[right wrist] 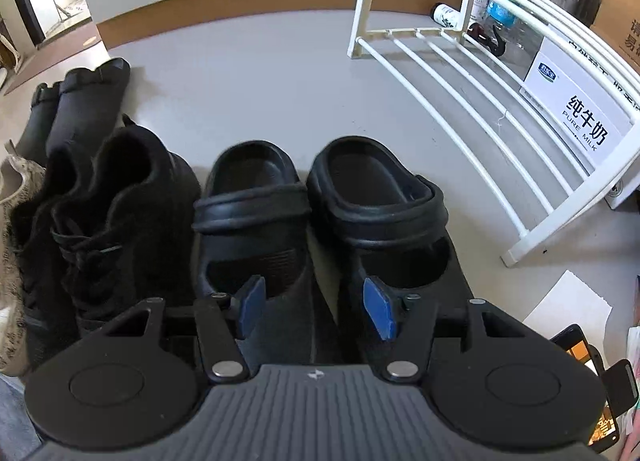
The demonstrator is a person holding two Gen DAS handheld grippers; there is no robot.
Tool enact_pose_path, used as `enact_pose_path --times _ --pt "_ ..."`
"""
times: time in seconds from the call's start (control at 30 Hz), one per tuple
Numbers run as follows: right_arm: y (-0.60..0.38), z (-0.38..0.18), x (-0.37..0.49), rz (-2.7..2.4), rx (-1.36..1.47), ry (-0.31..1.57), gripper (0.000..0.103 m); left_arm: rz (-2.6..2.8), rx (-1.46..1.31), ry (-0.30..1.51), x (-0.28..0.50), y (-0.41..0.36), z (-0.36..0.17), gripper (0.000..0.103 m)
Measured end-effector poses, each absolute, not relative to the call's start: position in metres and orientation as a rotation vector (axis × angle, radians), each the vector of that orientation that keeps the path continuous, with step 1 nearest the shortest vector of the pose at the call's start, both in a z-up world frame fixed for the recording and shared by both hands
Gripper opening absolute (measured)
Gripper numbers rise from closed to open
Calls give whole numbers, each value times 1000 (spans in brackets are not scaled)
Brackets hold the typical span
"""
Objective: Organize scattered shoes
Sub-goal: 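Lower the right tool into the pair of black rubber clogs, then close the right tool on both black rubber clogs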
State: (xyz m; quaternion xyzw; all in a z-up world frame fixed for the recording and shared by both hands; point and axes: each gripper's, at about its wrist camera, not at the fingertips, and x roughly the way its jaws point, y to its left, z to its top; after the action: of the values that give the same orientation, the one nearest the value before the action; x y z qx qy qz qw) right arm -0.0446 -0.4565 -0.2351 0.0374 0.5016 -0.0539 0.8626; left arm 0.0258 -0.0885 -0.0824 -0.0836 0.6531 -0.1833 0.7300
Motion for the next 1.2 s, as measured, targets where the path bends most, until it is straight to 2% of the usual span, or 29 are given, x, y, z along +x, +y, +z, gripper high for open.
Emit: enact_pose_path --times 0.43,0.5,0.73,0.9,1.2 --pt "-460 -263 -24 -90 24 1057 59 -404 -204 1464 26 -89 -89 93" --pt "-462 -266 -21 -104 44 1053 54 -405 -202 1471 25 -90 -91 93" --pt "-459 -284 -10 -122 34 1060 47 -404 -237 1481 26 -88 -91 93" --pt "-458 -287 -8 -111 60 1025 33 -387 -312 1470 34 -80 -86 93" --pt "-463 -266 -14 -150 162 976 29 -402 -285 1431 33 -85 -74 93"
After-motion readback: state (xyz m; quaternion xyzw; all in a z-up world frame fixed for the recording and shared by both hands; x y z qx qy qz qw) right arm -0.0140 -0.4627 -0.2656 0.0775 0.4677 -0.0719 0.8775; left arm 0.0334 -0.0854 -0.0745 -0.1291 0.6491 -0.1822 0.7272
